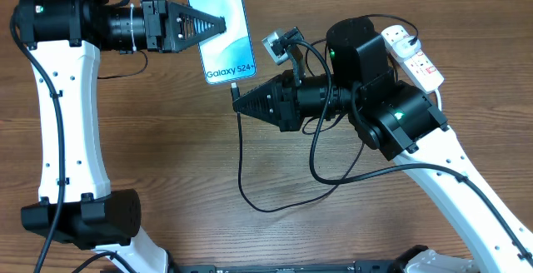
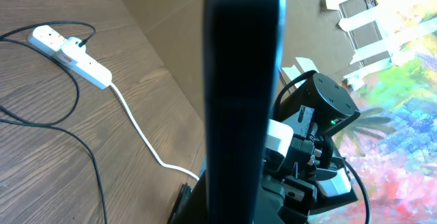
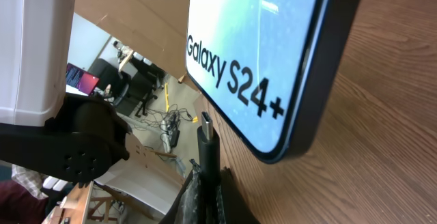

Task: Plug charger to phone and switch on socket
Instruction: 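Align the upright connector under the phone's bottom port with the right gripper, then push the USB-C connector up into the phone's port with the right gripper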

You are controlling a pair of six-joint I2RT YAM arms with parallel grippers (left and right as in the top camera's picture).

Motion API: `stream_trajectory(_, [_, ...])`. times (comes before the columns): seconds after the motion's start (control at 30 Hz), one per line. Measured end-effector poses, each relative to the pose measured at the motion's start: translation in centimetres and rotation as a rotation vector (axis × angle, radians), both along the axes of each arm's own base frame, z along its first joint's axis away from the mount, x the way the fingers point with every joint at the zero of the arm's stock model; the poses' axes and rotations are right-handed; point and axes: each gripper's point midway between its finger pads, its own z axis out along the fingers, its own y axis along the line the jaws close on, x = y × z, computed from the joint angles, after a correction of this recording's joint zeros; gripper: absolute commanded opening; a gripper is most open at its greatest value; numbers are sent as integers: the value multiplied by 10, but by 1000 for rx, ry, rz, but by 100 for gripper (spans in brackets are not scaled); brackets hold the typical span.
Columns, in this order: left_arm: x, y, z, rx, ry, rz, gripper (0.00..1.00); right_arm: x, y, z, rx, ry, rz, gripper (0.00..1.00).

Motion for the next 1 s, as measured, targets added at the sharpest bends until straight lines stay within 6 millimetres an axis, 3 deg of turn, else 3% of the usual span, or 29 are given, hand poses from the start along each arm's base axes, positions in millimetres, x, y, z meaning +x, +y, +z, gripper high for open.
stream_trajectory(0.53, [-1,0,0,0,8,0,4,6,4,-10,-14,35,-5,4])
stream_trajectory(1.0, [4,2,-8,49,-4,22,4,2,6,-7,4,38,25,4])
